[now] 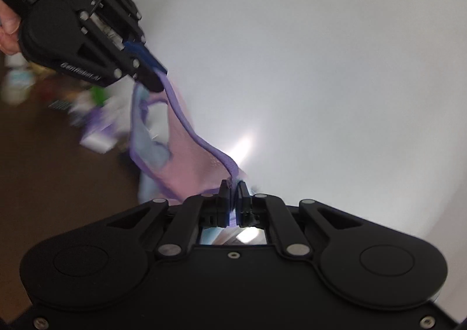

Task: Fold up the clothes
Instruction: 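Lay the garment flat on the table and open both grippers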

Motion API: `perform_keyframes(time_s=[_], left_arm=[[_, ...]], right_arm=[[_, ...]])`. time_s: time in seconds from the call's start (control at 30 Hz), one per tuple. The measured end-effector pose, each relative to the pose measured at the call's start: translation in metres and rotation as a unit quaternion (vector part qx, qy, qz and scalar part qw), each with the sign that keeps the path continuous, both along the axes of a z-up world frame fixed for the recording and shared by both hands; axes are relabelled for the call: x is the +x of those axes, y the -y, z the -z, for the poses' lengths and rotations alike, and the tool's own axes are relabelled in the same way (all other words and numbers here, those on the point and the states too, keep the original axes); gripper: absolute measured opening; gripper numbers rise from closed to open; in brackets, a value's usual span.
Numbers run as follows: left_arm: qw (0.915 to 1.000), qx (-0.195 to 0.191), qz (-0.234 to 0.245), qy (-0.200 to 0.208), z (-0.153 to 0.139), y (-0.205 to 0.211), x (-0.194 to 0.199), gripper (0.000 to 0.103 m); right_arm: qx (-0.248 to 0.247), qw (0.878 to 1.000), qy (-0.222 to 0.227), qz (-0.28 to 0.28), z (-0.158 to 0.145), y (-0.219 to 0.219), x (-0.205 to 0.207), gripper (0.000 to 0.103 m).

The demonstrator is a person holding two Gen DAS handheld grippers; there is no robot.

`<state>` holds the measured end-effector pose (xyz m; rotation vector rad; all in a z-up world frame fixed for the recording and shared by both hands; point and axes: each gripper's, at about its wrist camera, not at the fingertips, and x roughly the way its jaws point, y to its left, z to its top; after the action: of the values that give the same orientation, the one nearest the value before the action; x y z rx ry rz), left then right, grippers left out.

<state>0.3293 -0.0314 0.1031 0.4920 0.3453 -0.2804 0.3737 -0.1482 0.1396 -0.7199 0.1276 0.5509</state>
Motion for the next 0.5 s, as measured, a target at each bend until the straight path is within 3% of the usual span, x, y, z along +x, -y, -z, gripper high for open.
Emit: perform_keyframes(time_s=[0.07,0.17,0.27,0.33,0.4,0.47,0.5], left_arm=[[0.9976,-0.028,-0.025,-0.058,0.065,-0.002,-0.011,0.009],[0.9893,-0.052,-0.067,-0.119,0.127,-0.013,-0.031,0.009],[0.983,-0.093,-0.078,-0.138,0.122,-0.04,-0.063,0.011],[0.9782,-0.123,-0.069,-0.153,0.104,-0.06,-0.086,0.019],[0.9762,-0.148,-0.046,-0.151,0.08,-0.07,-0.103,0.046],[0.9796,-0.154,-0.043,-0.122,0.06,-0.084,-0.103,0.06],[0.9818,-0.151,-0.043,-0.107,0.052,-0.086,-0.1,0.061]], right_arm=[[-0.017,0.998,-0.061,-0.008,0.068,0.003,-0.033,0.005],[-0.023,0.992,-0.125,0.006,0.137,0.016,-0.066,0.005],[0.0,0.986,-0.168,0.014,0.158,0.026,-0.087,0.007],[-0.004,0.984,-0.177,0.009,0.153,0.029,-0.103,0.025],[0.005,0.983,-0.185,0.0,0.14,0.041,-0.121,0.056],[0.027,0.98,-0.195,-0.007,0.118,0.049,-0.129,0.068],[0.04,0.979,-0.2,-0.009,0.11,0.052,-0.128,0.068]])
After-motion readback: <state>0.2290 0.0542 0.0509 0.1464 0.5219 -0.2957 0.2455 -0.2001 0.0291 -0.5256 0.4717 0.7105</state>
